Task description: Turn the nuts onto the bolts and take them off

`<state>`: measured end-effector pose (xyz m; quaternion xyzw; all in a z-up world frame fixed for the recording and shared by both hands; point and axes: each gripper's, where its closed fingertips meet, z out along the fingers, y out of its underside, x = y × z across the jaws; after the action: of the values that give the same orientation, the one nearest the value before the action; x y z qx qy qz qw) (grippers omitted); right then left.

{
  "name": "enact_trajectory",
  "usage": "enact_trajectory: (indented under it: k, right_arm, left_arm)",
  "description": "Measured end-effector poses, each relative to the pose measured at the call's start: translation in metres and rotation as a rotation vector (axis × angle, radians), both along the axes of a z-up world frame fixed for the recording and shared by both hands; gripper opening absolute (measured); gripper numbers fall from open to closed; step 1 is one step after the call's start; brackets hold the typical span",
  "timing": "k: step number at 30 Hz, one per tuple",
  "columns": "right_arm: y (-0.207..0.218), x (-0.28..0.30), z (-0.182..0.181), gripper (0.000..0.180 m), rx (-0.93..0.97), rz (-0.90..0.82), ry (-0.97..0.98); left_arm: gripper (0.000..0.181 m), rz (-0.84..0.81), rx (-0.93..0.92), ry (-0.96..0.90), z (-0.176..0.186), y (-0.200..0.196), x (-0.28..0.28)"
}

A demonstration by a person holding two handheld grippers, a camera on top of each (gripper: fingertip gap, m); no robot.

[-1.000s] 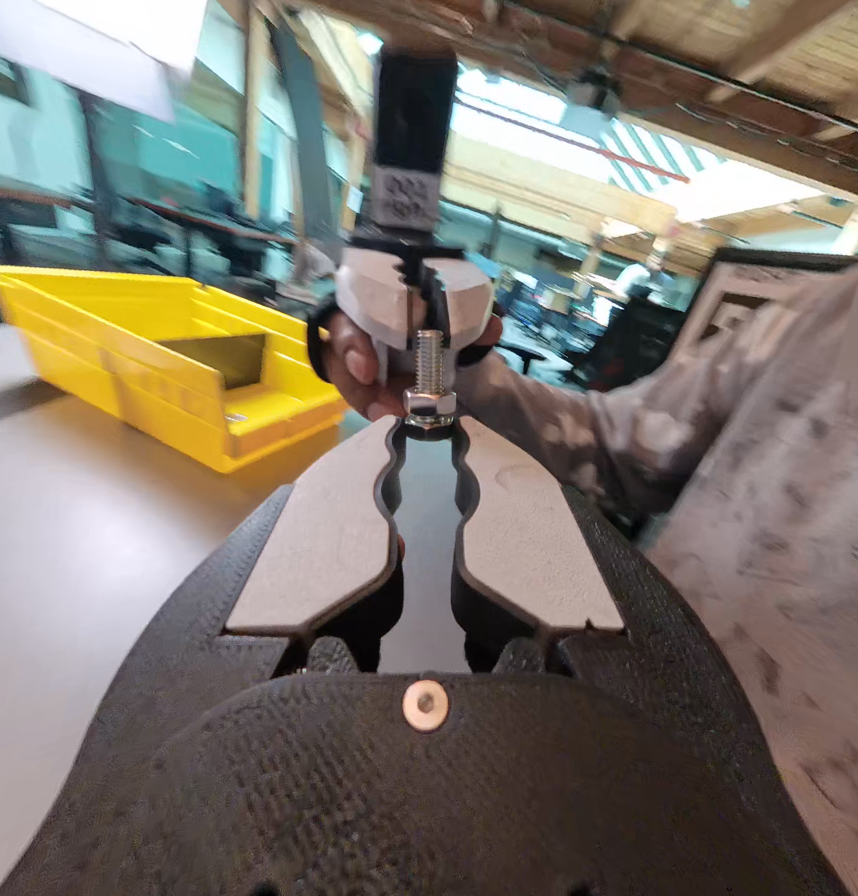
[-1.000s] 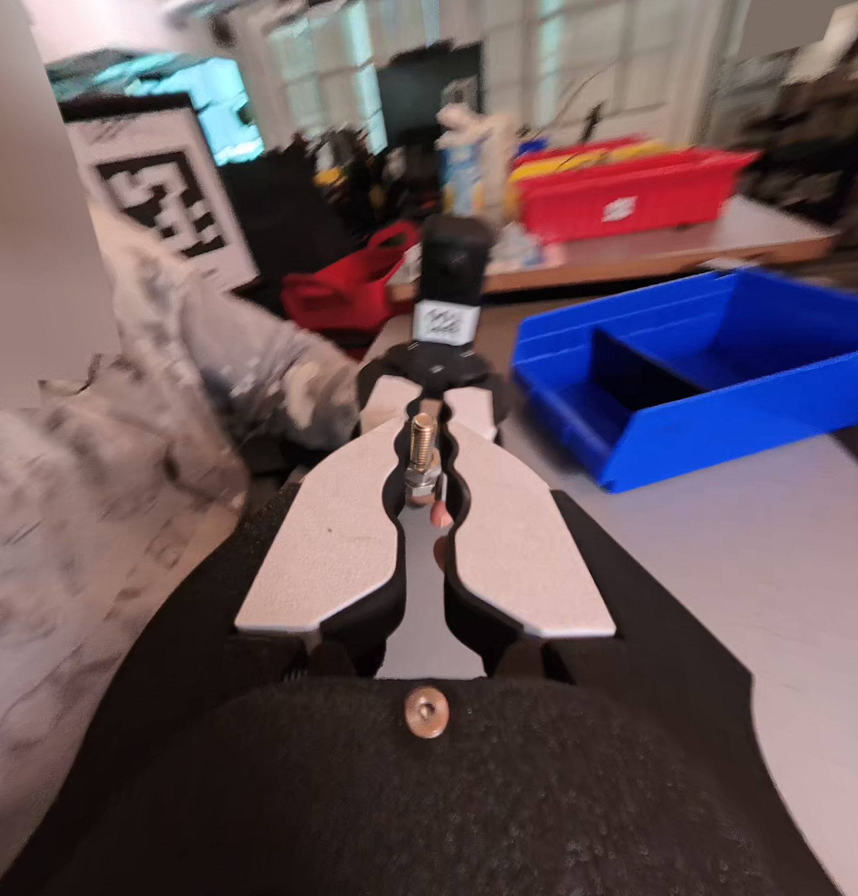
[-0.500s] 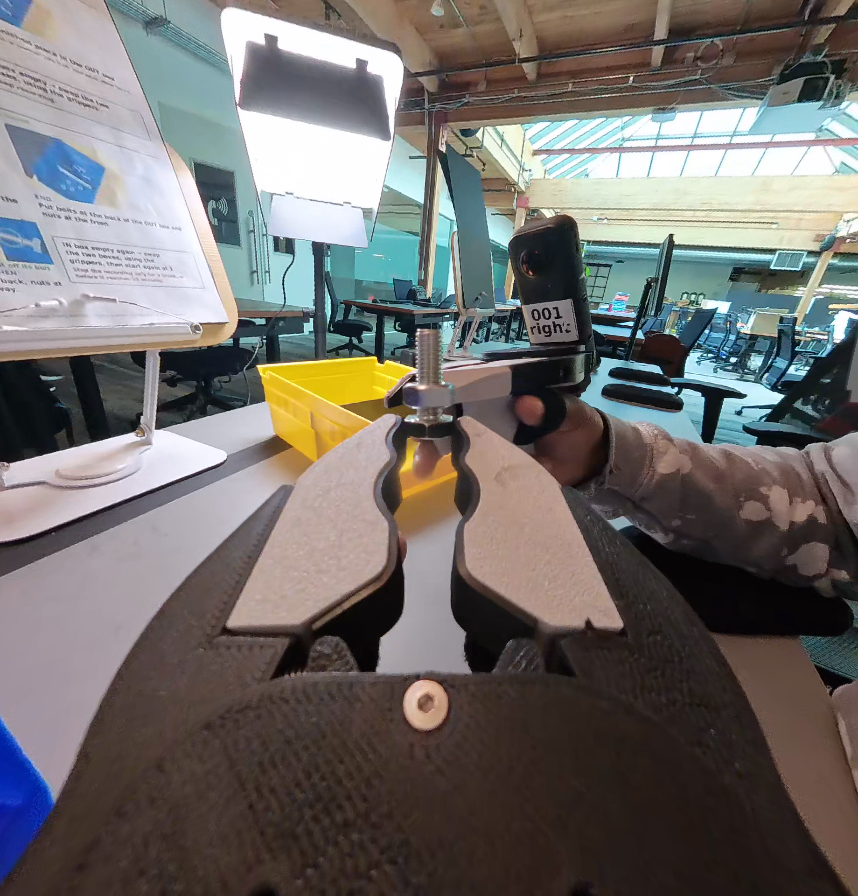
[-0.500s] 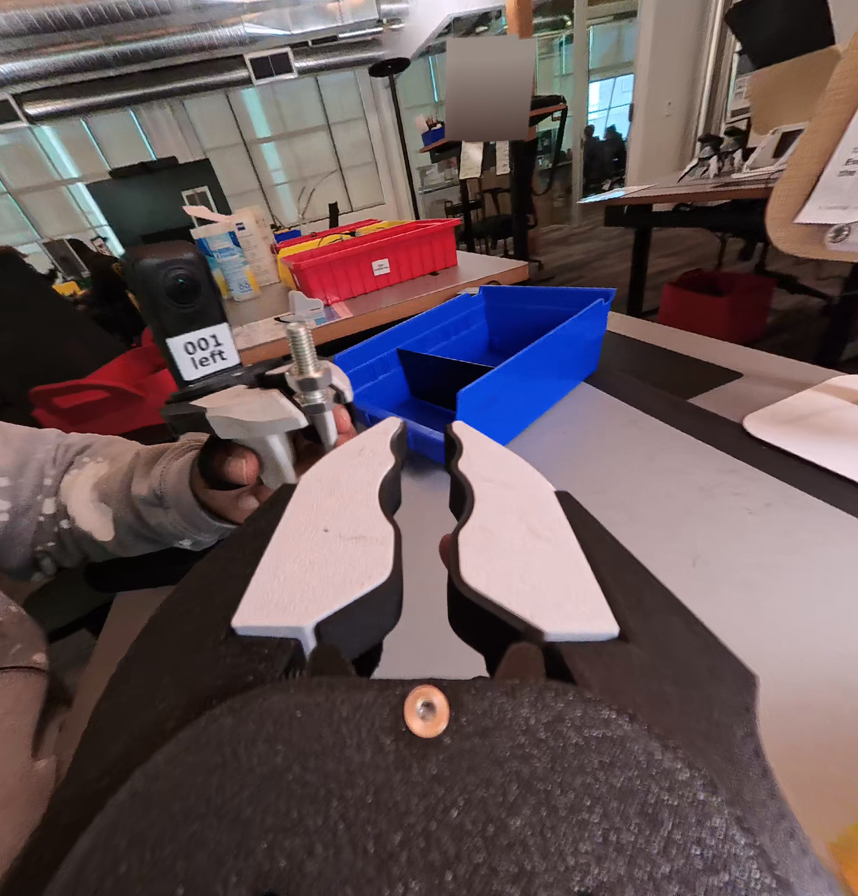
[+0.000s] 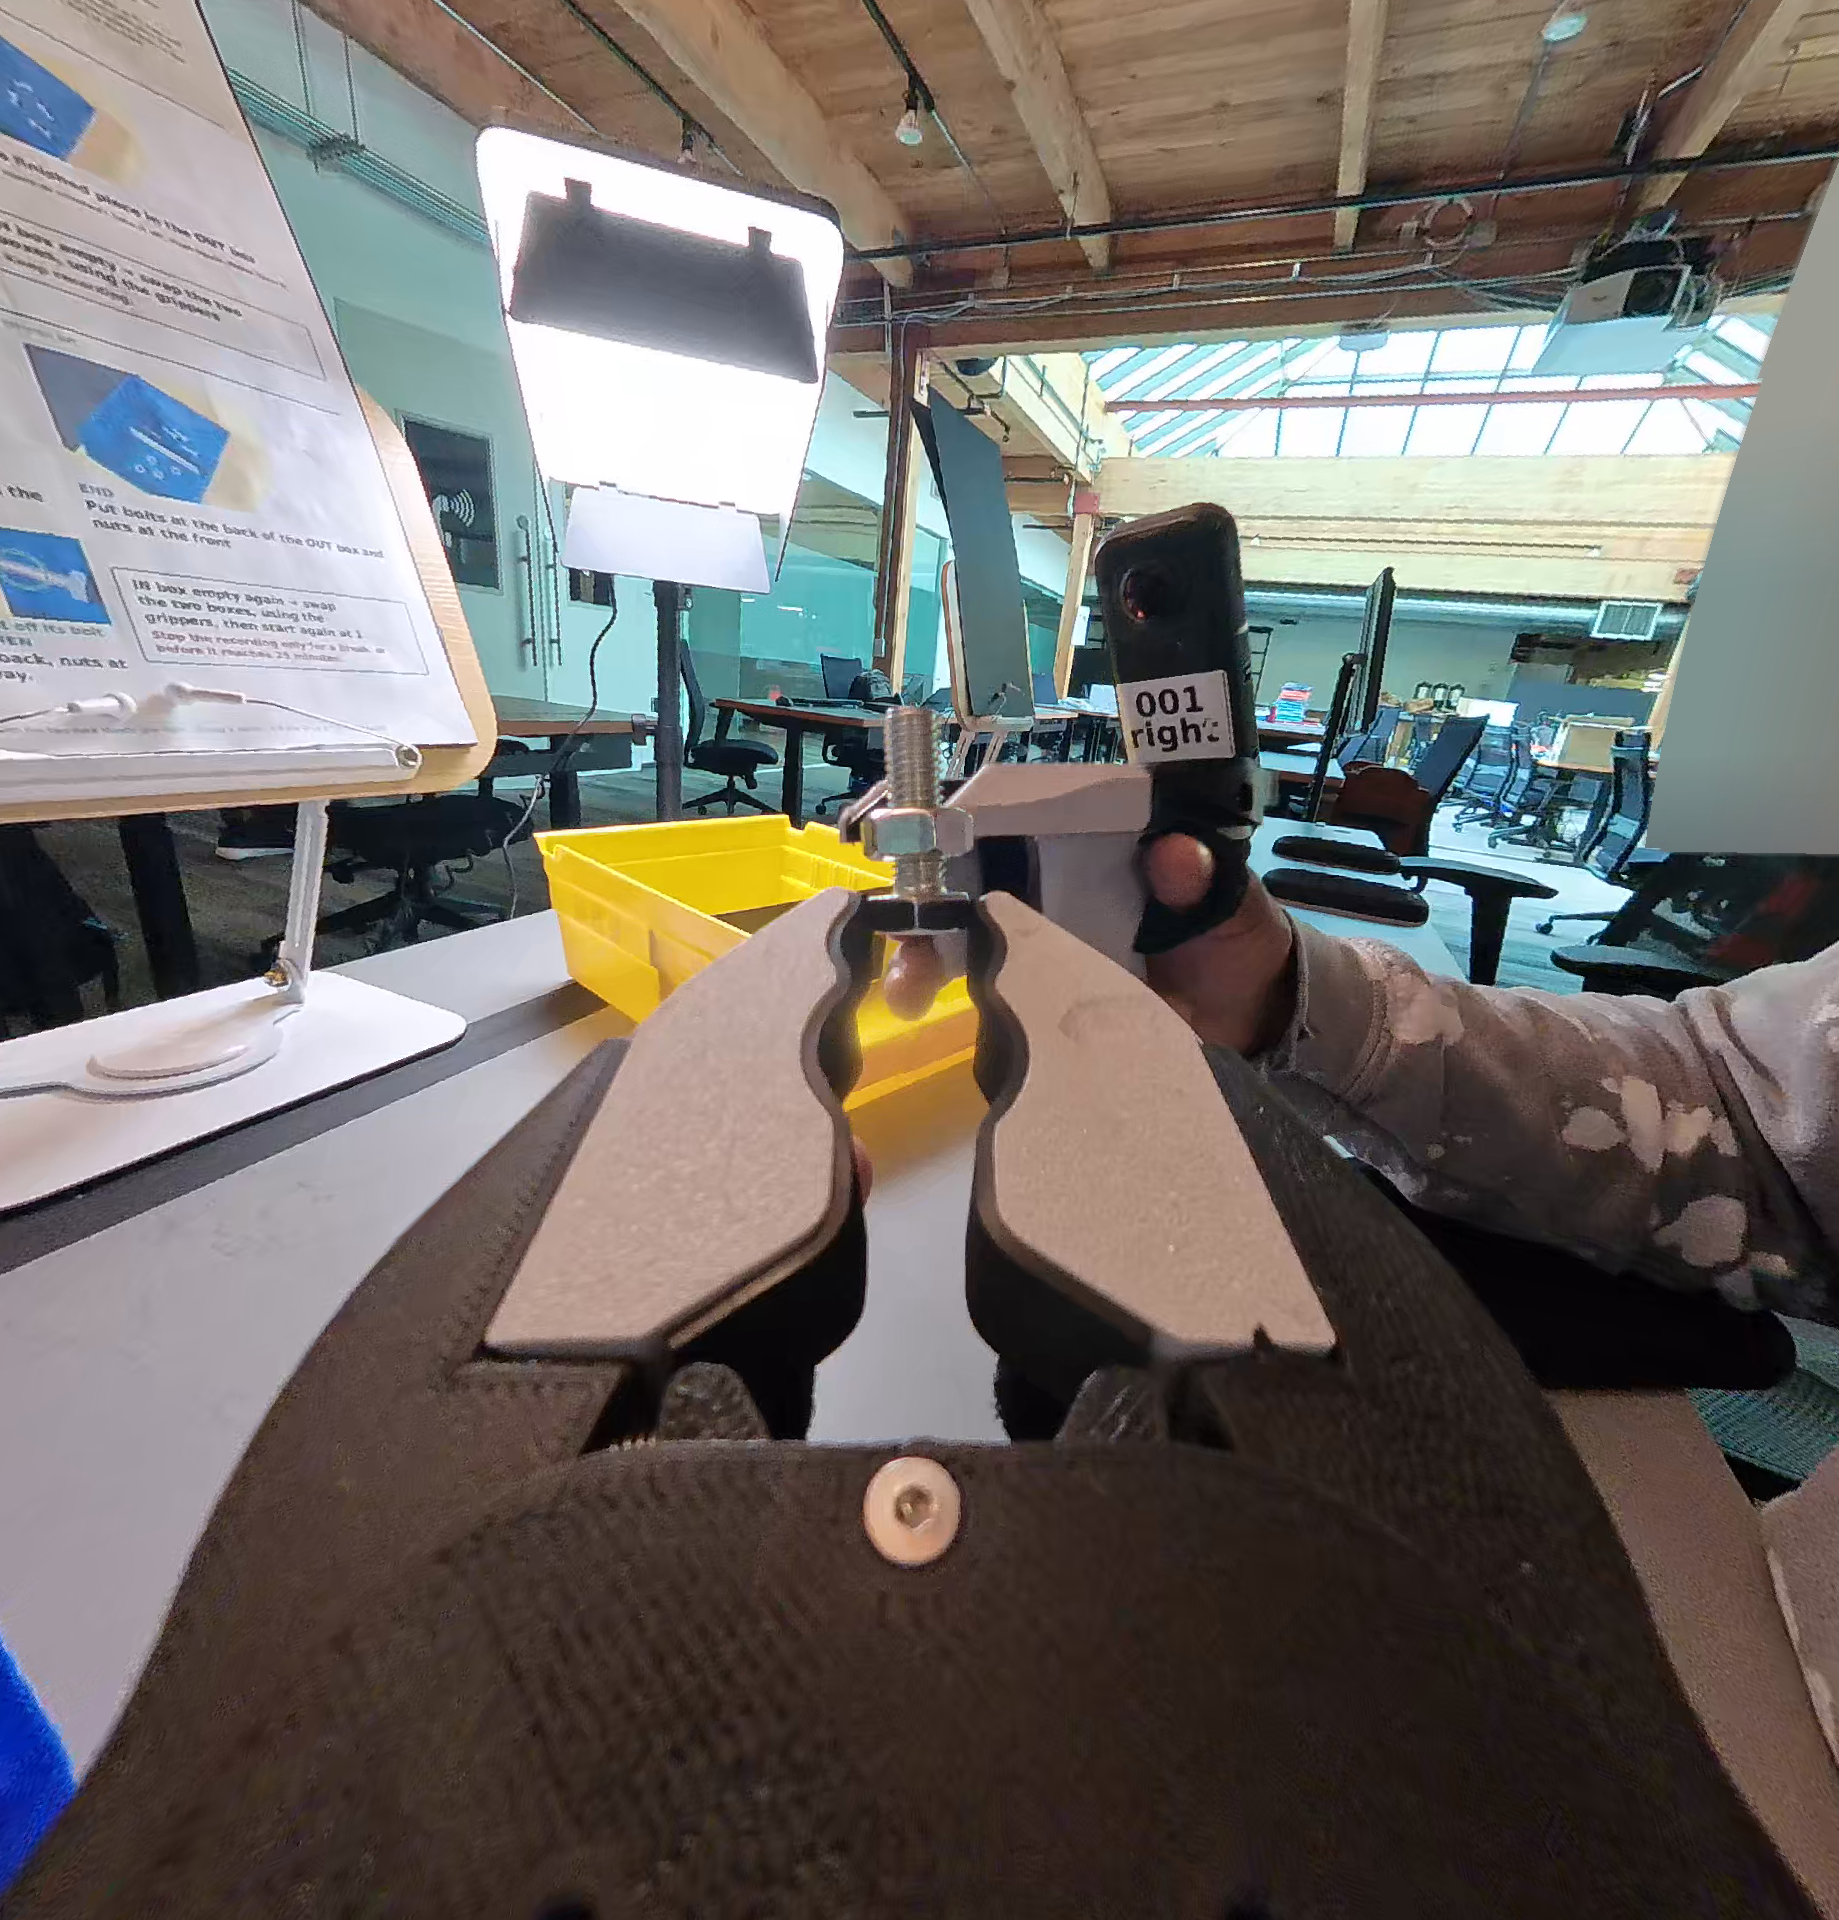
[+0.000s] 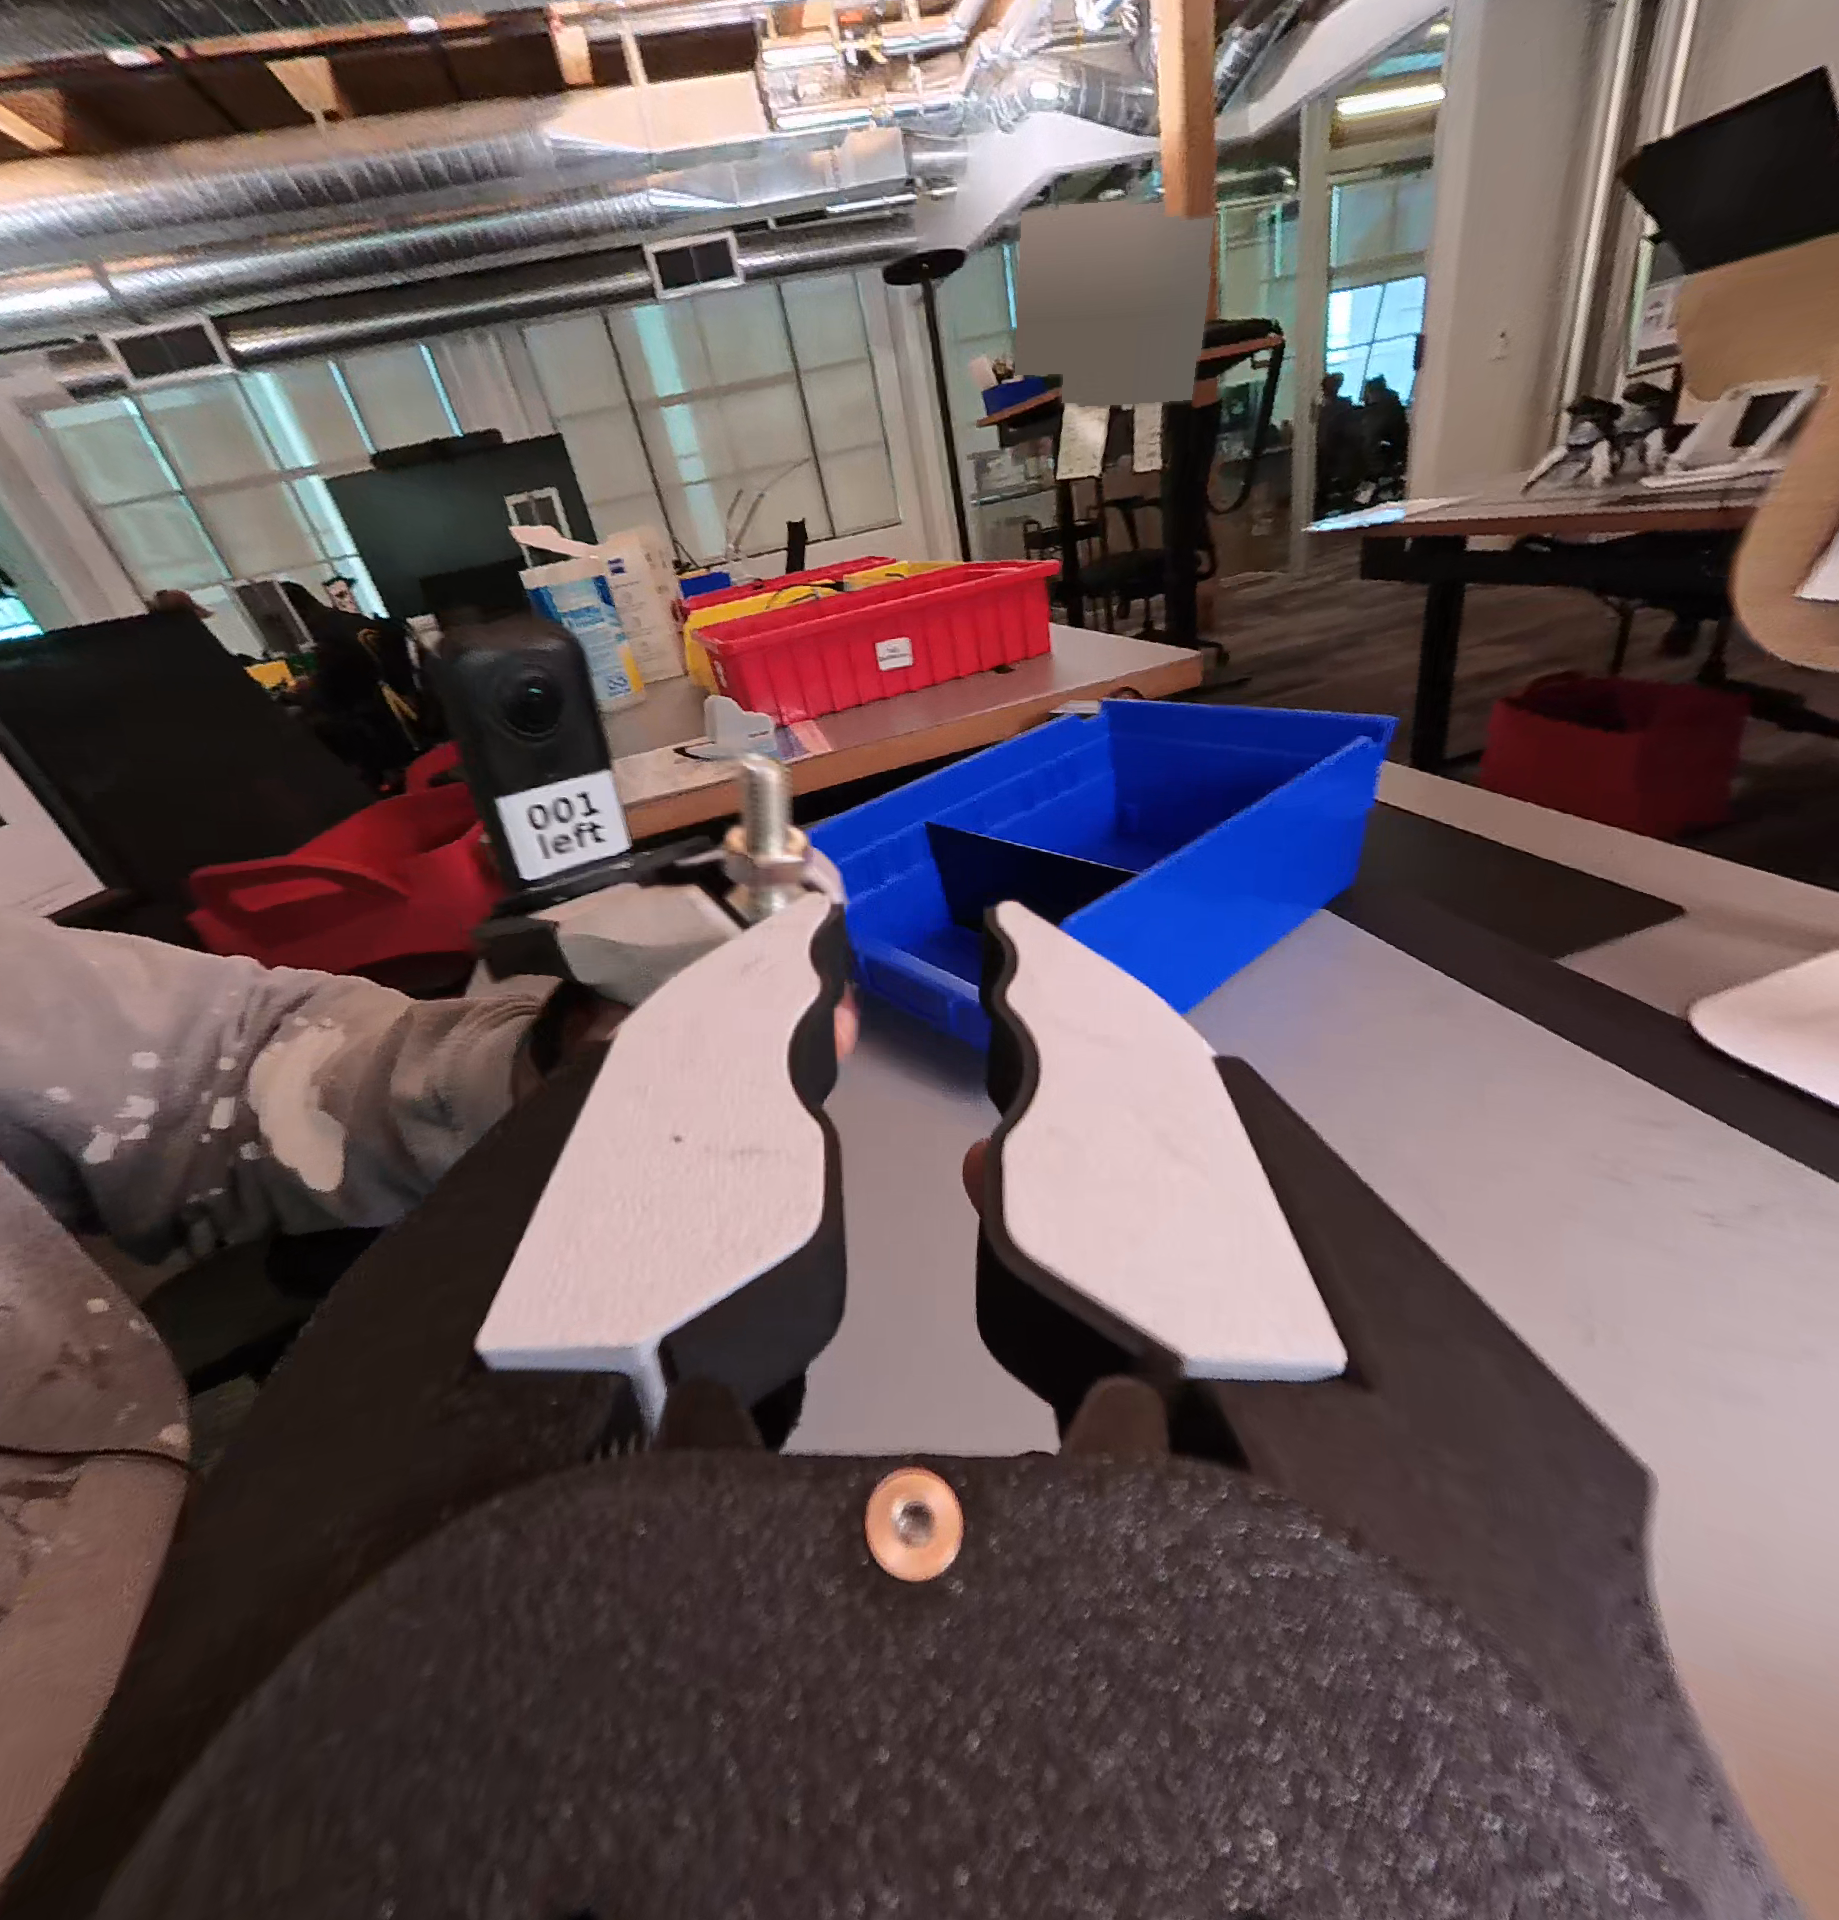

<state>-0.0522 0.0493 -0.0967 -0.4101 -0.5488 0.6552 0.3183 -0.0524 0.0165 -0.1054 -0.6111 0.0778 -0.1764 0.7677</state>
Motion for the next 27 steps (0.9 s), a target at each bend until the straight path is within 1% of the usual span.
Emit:
enact_trajectory:
  k: [4, 6, 7, 8, 14, 23, 25, 27]
  right_arm:
    - [-0.034, -0.002, 0.003, 0.028, -0.012, 0.102, 0.007]
    - [-0.042, -0.004, -0.001, 0.024, 0.022, 0.116, -0.004]
    - [-0.042, -0.005, -0.002, 0.018, 0.04, 0.105, -0.004]
    - [-0.041, -0.005, -0.003, 0.017, 0.063, 0.1, -0.001]
    - [-0.041, 0.004, -0.011, 0.017, 0.195, 0.126, 0.036]
    - [-0.045, 0.012, -0.01, 0.017, 0.136, 0.211, 0.079]
    - [-0.046, 0.015, -0.008, 0.017, 0.141, 0.231, 0.087]
    - [-0.04, 0.017, -0.005, 0.027, 0.15, 0.219, 0.093]
  left_arm:
    - [0.019, -0.018, -0.019, 0.013, -0.008, 0.003, 0.007]
    - [0.018, -0.029, -0.021, 0.016, -0.008, 0.004, 0.01]
    - [0.018, -0.037, -0.026, 0.02, -0.009, 0.004, 0.011]
    - [0.018, -0.041, -0.03, 0.021, -0.01, 0.004, 0.012]
    - [0.018, -0.139, -0.103, -0.028, -0.019, 0.007, 0.022]
    - [0.018, -0.237, -0.124, -0.063, -0.019, 0.004, 0.031]
    - [0.018, -0.24, -0.094, -0.054, -0.016, 0.002, 0.032]
    - [0.018, -0.246, -0.066, -0.07, -0.012, -0.001, 0.031]
